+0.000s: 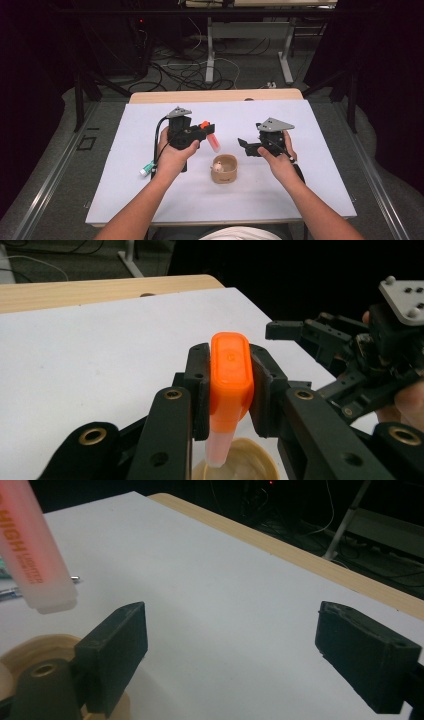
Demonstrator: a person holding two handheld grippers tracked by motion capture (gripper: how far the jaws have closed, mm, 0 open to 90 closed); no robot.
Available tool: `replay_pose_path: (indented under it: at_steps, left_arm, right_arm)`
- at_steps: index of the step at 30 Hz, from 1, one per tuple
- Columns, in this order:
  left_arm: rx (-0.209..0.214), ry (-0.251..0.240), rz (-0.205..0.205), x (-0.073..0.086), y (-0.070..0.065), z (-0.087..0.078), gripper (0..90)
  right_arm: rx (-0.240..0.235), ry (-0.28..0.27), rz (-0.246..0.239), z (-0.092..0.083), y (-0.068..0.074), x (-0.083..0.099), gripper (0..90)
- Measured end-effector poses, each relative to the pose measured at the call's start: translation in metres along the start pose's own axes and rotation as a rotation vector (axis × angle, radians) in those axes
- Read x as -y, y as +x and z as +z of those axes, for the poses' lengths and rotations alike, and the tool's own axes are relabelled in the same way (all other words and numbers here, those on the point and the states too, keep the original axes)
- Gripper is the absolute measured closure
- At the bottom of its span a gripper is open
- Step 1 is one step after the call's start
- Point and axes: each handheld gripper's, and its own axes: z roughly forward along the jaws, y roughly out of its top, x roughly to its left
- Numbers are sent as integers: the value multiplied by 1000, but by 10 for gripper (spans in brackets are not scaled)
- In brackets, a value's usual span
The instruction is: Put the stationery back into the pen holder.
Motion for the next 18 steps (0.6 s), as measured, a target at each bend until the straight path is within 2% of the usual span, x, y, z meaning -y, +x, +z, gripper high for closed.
replay_pose_path:
  at_steps: [9, 10, 18]
  left_arm:
    - [22, 39, 61, 6, -3, 3, 747]
    - [30, 42, 53, 7, -4, 4, 747]
    - [24, 81, 99, 17, -8, 12, 747]
  right_arm:
    - [22, 30, 10, 3, -6, 8, 66]
    - [20, 28, 13, 3, -6, 8, 65]
    - [19, 35, 25, 4, -8, 10, 65]
